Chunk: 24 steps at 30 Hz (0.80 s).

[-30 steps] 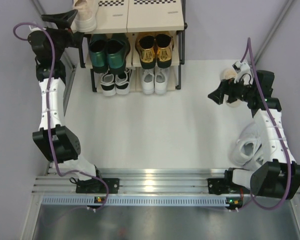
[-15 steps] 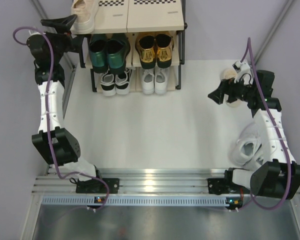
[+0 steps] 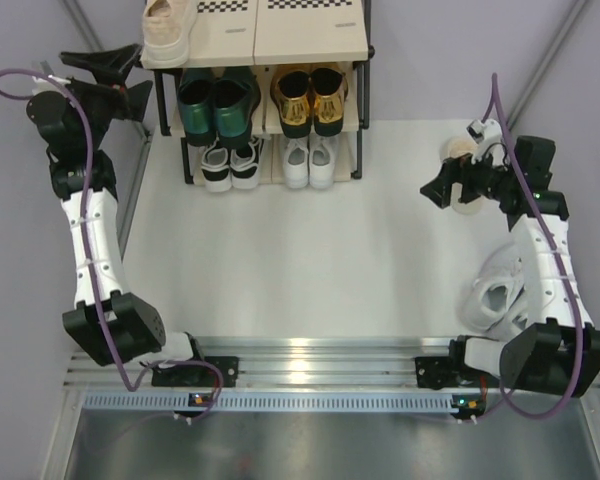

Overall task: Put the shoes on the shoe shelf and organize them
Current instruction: Place the shoe at the shoe shelf, then pick up the shoe at the center of the board.

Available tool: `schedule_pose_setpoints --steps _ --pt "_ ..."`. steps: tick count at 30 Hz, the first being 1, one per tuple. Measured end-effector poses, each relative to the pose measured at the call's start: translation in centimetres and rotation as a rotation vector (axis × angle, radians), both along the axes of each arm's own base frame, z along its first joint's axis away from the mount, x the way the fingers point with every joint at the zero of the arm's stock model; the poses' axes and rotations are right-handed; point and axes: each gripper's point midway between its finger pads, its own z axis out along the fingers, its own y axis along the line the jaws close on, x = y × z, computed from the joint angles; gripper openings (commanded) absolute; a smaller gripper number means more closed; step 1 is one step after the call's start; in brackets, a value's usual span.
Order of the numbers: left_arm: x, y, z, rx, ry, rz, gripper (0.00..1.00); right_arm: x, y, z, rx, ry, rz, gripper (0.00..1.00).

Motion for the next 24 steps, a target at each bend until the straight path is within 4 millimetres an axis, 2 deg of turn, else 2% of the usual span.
schedule_pose_setpoints --steps 4,7,9,13,18,20,24 --pt "-2.9 -0.1 -2.4 0.107 0.027 0.029 0.98 0.7 -1.5 0.3 -0.025 0.003 -0.025 0.99" --pt "-5.5 -0.4 -5.6 0.200 0.083 0.066 0.98 2.5 -4.1 0.1 -0.047 0.031 -0.092 0.99" --pt "-7.6 -0.8 -7.8 0.258 0.106 0.088 0.98 4.1 -6.5 -0.5 -0.080 0.062 -0.150 1.00" --pt "-11.5 -2.6 -13.2 0.305 0.156 0.058 0.98 6.9 -10.3 -2.8 -0.159 0.140 -0.232 0.99" --pt "-14.3 -4.6 -19.8 0.308 0.236 -0.035 0.95 10.7 -14.2 -5.7 -0.200 0.246 -0.306 0.98" --pt "-15.2 -5.4 -21.2 0.304 0.250 -0.072 0.93 12.1 -16.4 -7.2 -0.229 0.278 -0.349 0.98" --pt "-17.2 -7.0 -21.7 0.313 0.214 -0.128 0.91 13.7 -18.9 -9.6 -0.271 0.327 -0.399 0.95"
